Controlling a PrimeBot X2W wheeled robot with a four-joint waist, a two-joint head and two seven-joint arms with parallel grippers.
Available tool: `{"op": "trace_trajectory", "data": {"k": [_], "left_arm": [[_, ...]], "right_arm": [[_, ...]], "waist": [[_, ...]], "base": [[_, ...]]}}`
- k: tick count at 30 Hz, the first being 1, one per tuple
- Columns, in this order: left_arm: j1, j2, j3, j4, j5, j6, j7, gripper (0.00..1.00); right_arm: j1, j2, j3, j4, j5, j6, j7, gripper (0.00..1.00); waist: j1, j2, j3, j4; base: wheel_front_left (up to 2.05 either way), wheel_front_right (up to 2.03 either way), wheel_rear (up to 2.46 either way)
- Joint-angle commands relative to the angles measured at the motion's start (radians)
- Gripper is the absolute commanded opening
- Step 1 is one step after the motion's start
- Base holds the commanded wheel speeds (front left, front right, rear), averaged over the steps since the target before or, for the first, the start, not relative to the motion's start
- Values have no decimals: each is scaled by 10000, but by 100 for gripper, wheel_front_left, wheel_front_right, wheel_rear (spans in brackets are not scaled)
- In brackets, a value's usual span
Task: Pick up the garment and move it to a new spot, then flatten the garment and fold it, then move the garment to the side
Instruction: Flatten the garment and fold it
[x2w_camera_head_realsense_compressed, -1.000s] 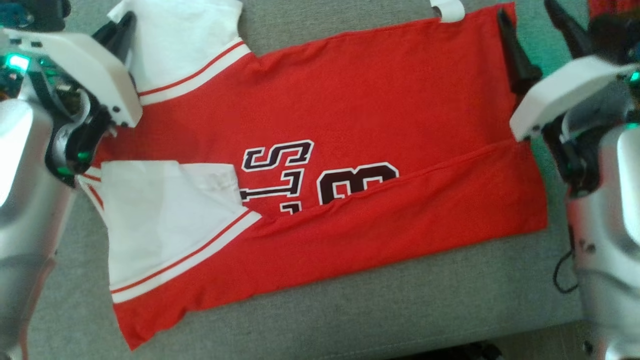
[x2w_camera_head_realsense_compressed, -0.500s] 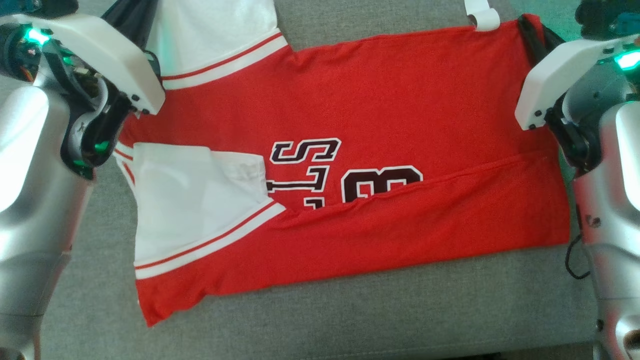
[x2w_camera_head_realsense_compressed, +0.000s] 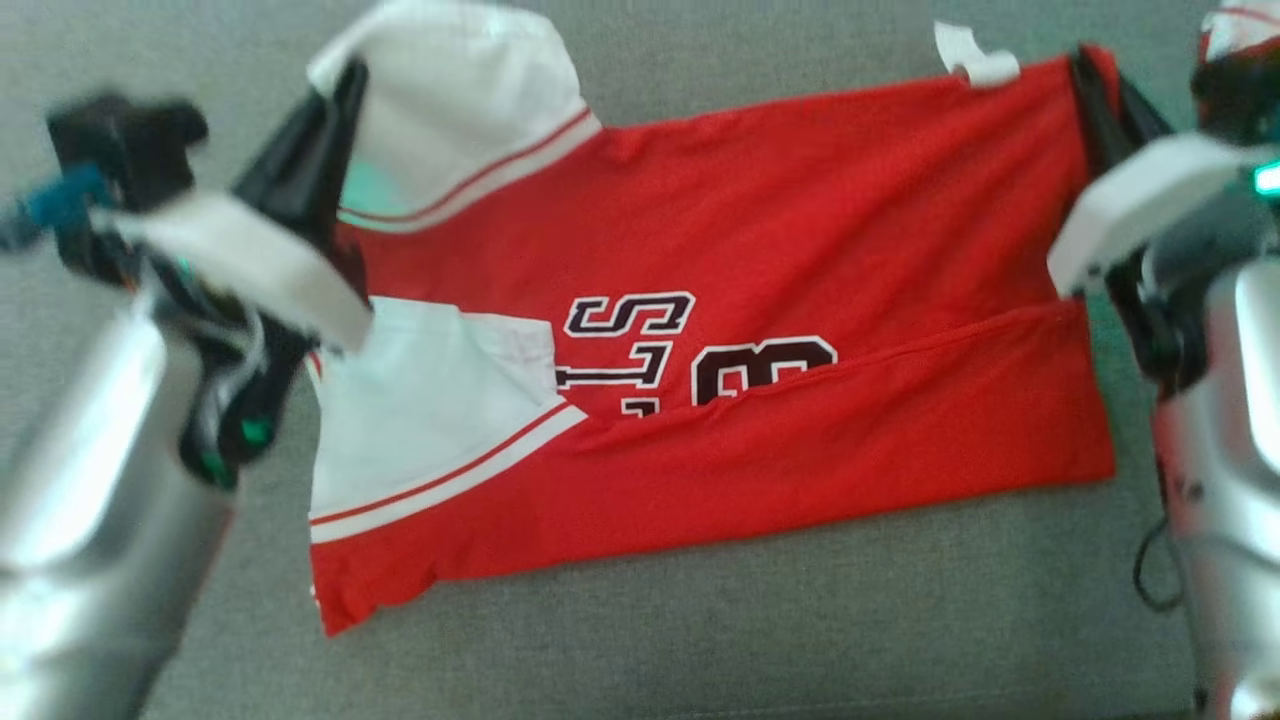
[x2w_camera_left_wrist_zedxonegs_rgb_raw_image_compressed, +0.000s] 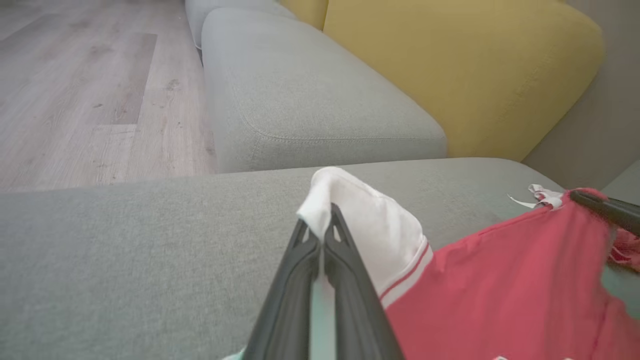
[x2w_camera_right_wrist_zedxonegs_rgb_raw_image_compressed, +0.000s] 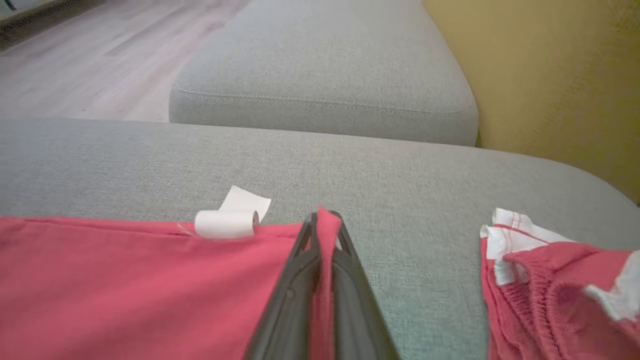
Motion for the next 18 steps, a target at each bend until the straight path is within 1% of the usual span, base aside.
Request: {"op": "trace_trajectory", "data": {"k": [1, 2, 7, 9, 13, 14, 15, 16, 17, 18], "left_arm": [[49, 424, 474, -471, 58, 58, -204, 0], [636, 453, 503, -792, 60, 117, -564, 0], [2268, 382, 540, -1415, -12, 353, -1461, 0], [2918, 296, 540, -1526, -84, 433, -1816, 0], [3922, 26, 432, -1364, -246, 419, -2436, 0], [4081, -63, 375, -1234, -246, 406, -2575, 0], [4202, -169, 328, -1079, -254, 377, -2730, 0], [4294, -263, 287, -911, -231, 346, -2909, 5], [4367, -329, 234, -730, -161, 307, -3097, 38], [4446, -410, 207, -570, -113, 282, -3305, 99]], "right_arm": [[260, 63, 6, -472, -48, -7, -185, 0], [720, 139, -146, -689, -80, -7, -423, 0], [1962, 406, -540, -1184, -165, -7, -869, 0], [2406, 546, -734, -1365, -214, -7, -1027, 0], [3180, 820, -1040, -1570, -256, -7, -1220, 0], [3330, 869, -1072, -1582, -272, -7, -1291, 11], [3464, 921, -1107, -1571, -279, -7, -1369, 27], [3584, 962, -1114, -1549, -299, -7, -1454, 56], [3693, 1001, -1117, -1525, -312, -7, -1562, 87], [3803, 1048, -1168, -1518, -305, -7, -1699, 100]], "waist": [[1, 0, -300, 96], [1, 0, -572, 162], [1, 0, -1189, 305], [1, 0, -1372, 357], [1, 0, -1636, 441], [1, 0, -1679, 453], [1, 0, -1722, 461], [1, 0, -1760, 463], [1, 0, -1809, 459], [1, 0, -1843, 459]], "base": [[0, 0, 0], [0, 0, 0], [0, 0, 0], [0, 0, 0], [0, 0, 0], [0, 0, 0], [0, 0, 0], [0, 0, 0], [0, 0, 0], [0, 0, 0]]}}
